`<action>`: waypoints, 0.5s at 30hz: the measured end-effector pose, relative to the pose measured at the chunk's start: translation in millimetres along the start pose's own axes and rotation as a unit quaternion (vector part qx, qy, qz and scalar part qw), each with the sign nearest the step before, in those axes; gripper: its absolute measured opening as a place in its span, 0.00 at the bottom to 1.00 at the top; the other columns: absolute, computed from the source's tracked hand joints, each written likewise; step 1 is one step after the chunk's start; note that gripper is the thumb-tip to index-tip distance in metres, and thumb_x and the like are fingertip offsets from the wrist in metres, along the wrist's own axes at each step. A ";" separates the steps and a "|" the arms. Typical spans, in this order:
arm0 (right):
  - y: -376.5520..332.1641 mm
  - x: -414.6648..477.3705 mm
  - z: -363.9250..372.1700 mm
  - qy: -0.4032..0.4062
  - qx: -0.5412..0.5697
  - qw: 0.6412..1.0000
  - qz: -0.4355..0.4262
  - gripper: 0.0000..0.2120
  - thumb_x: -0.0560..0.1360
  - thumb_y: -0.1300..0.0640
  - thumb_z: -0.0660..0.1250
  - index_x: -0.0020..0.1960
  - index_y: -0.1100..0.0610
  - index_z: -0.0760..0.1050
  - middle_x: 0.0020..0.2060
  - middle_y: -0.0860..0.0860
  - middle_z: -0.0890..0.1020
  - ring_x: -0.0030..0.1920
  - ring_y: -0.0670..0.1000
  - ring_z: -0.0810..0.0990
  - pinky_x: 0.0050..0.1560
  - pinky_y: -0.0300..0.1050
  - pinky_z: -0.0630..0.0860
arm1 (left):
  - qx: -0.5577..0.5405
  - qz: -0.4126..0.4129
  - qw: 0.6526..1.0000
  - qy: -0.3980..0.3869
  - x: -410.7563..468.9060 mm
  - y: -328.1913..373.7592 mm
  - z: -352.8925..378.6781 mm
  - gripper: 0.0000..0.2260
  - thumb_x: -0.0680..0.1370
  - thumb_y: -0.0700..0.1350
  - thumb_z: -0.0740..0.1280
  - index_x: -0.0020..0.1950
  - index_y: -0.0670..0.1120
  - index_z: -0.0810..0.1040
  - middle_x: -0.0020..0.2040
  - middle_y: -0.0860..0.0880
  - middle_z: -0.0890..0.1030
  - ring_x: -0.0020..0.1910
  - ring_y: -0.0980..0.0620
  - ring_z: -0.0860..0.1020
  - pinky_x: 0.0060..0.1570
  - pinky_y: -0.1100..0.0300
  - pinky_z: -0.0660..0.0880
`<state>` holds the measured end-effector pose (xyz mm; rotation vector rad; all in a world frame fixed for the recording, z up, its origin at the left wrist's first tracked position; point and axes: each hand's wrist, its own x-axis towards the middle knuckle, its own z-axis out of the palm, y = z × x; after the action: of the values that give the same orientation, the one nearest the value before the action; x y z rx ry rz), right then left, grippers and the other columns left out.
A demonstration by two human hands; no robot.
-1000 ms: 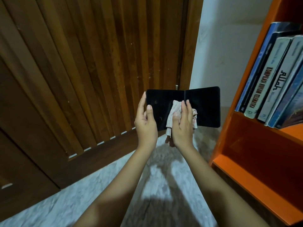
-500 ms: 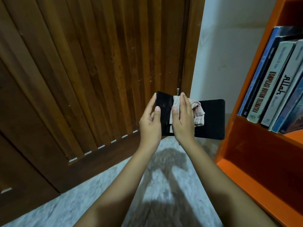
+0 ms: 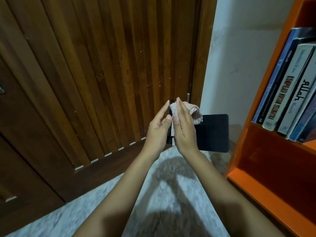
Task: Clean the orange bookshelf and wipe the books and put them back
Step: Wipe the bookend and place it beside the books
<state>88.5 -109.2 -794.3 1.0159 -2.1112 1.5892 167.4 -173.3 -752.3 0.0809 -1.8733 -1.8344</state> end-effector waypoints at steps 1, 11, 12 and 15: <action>-0.6 0.3 -0.5 -0.009 -0.012 1.000 -0.012 0.22 0.81 0.48 0.49 0.74 0.42 0.50 0.75 0.44 0.59 0.73 0.41 0.55 0.70 0.41 0.56 | -0.011 -0.005 1.000 0.007 0.5 -0.3 -0.8 0.19 0.82 0.40 0.57 0.73 0.52 0.65 0.71 0.52 0.70 0.66 0.59 0.71 0.68 0.57 0.68; 4.3 -8.9 -17.6 -0.083 -0.091 0.986 -0.111 0.20 0.82 0.51 0.51 0.74 0.47 0.59 0.70 0.35 0.61 0.70 0.35 0.59 0.67 0.31 0.55 | -0.161 -0.080 0.982 0.060 -0.4 -13.8 -2.1 0.18 0.82 0.37 0.56 0.70 0.51 0.69 0.66 0.49 0.75 0.67 0.50 0.73 0.68 0.49 0.68; 6.8 -11.7 -18.6 -0.087 -0.093 0.985 -0.116 0.20 0.82 0.51 0.52 0.74 0.47 0.60 0.70 0.36 0.61 0.69 0.35 0.60 0.67 0.28 0.54 | -0.175 -0.089 0.979 0.062 -1.5 -15.4 -2.0 0.18 0.82 0.37 0.55 0.70 0.50 0.69 0.65 0.48 0.76 0.65 0.49 0.74 0.66 0.51 0.71; 14.3 -21.6 -23.3 -0.106 -0.097 0.981 -0.130 0.20 0.82 0.53 0.53 0.74 0.47 0.60 0.71 0.38 0.63 0.70 0.37 0.62 0.68 0.30 0.56 | -0.213 -0.116 0.968 0.068 -4.7 -17.9 -1.7 0.19 0.81 0.35 0.55 0.69 0.50 0.70 0.61 0.47 0.79 0.58 0.50 0.79 0.48 0.60 0.80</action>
<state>89.8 -78.2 -810.0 1.3785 -2.1098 1.1719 166.7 -174.5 -770.8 0.2776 -1.3883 -2.2889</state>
